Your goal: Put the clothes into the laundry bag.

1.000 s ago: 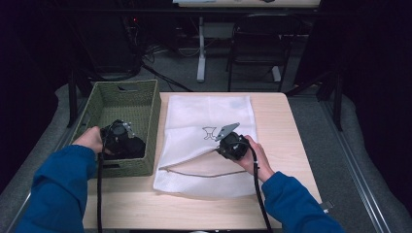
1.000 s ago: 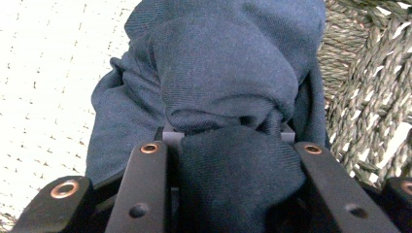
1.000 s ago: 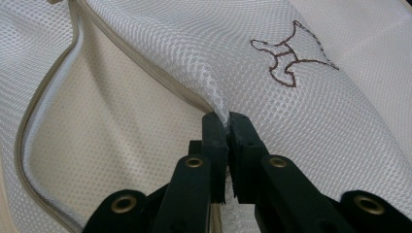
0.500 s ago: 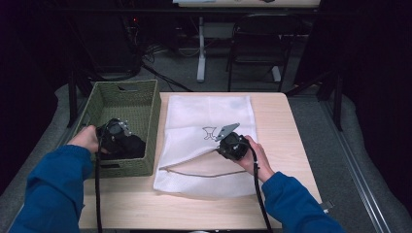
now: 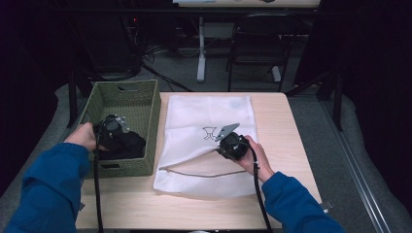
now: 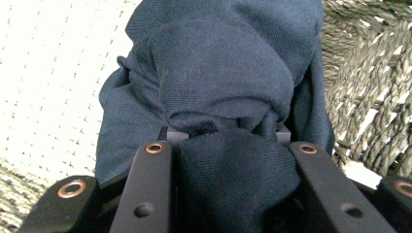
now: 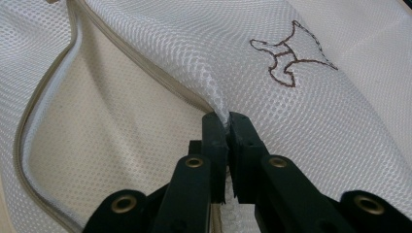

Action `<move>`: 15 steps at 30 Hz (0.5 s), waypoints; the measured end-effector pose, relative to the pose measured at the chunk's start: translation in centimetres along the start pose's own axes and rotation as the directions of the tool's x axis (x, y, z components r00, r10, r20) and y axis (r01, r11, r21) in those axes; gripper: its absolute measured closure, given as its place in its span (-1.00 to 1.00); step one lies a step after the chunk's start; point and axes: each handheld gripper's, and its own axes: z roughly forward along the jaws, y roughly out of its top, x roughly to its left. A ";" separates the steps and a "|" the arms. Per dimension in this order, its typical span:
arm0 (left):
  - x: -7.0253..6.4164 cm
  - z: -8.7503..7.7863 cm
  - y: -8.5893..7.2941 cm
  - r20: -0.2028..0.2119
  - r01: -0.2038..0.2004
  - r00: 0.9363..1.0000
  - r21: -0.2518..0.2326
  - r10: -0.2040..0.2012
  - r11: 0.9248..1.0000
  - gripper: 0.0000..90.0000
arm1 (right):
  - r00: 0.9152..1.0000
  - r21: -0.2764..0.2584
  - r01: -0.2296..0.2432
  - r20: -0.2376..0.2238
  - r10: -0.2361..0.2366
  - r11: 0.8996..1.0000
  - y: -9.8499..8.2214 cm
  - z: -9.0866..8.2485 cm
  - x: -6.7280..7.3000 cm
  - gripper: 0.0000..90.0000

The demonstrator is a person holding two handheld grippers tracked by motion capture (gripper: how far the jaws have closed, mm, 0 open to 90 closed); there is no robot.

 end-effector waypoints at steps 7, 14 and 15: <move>-0.1 -0.5 0.0 -0.010 -0.011 1.000 -0.001 0.011 1.000 0.51 | 1.000 0.003 0.001 0.002 -0.001 1.000 0.0 0.1 0.0 0.93; -0.1 -1.2 -0.1 -0.016 -0.010 1.000 -0.003 0.009 1.000 0.51 | 1.000 0.004 0.000 0.001 0.000 1.000 0.0 0.1 0.0 0.93; -0.1 -1.3 -0.1 -0.015 -0.007 1.000 -0.004 0.007 1.000 0.51 | 1.000 0.004 0.000 0.001 0.000 1.000 0.0 0.1 0.0 0.93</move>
